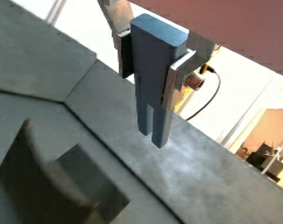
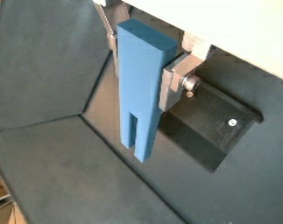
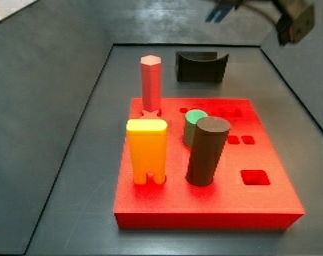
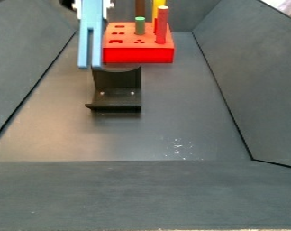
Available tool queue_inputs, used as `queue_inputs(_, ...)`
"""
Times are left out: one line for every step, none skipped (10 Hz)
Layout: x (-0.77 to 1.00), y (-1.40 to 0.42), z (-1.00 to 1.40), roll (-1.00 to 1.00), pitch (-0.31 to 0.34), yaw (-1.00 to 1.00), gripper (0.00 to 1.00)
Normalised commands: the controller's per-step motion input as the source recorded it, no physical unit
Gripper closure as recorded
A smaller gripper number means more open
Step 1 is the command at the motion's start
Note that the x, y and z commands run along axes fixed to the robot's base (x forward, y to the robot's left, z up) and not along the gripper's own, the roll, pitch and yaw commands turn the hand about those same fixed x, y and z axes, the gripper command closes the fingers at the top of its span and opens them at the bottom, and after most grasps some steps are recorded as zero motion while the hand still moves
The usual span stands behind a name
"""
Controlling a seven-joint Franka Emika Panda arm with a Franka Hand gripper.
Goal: Pick up the double-square object. Move up. Rotate the double-square object. Place the double-square object on the fixture. Regrasp the double-square object. Move to above the board. Insert the double-square object.
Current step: Move to above the board.
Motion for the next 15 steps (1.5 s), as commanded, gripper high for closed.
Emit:
queue_inputs(0.09, 0.13, 1.0, -0.11, 0.126, 0.0, 1.0)
queue_inputs(0.09, 0.12, 1.0, -0.09, 0.127, 0.02, 1.0)
queue_inputs(0.08, 0.11, 1.0, -0.07, 0.128, 0.04, 1.0)
queue_inputs(0.08, 0.1, 1.0, -0.06, 0.131, 0.06, 1.0)
queue_inputs(0.07, 0.09, 1.0, -0.05, 0.13, 0.08, 1.0)
queue_inputs(0.07, 0.08, 1.0, -0.04, 0.129, 0.09, 1.0)
queue_inputs(0.07, 0.06, 1.0, -0.04, 0.12, 0.1, 1.0)
queue_inputs(0.06, 0.05, 1.0, -0.04, 0.113, 0.1, 1.0)
queue_inputs(0.05, 0.02, 0.85, -0.04, 0.101, 0.11, 1.0)
queue_inputs(0.04, 0.0, 0.69, -0.03, 0.096, 0.11, 1.0)
queue_inputs(0.03, 0.0, 0.58, -0.03, 0.092, 0.1, 1.0)
queue_inputs(0.02, -0.01, 0.32, -0.04, 0.08, 0.1, 1.0)
queue_inputs(0.02, -0.01, 0.21, -0.04, 0.076, 0.1, 1.0)
queue_inputs(-0.66, -1.0, 0.01, -1.0, 0.021, -0.01, 1.0)
queue_inputs(-0.66, -1.0, 0.02, -1.0, 0.015, -0.01, 1.0)
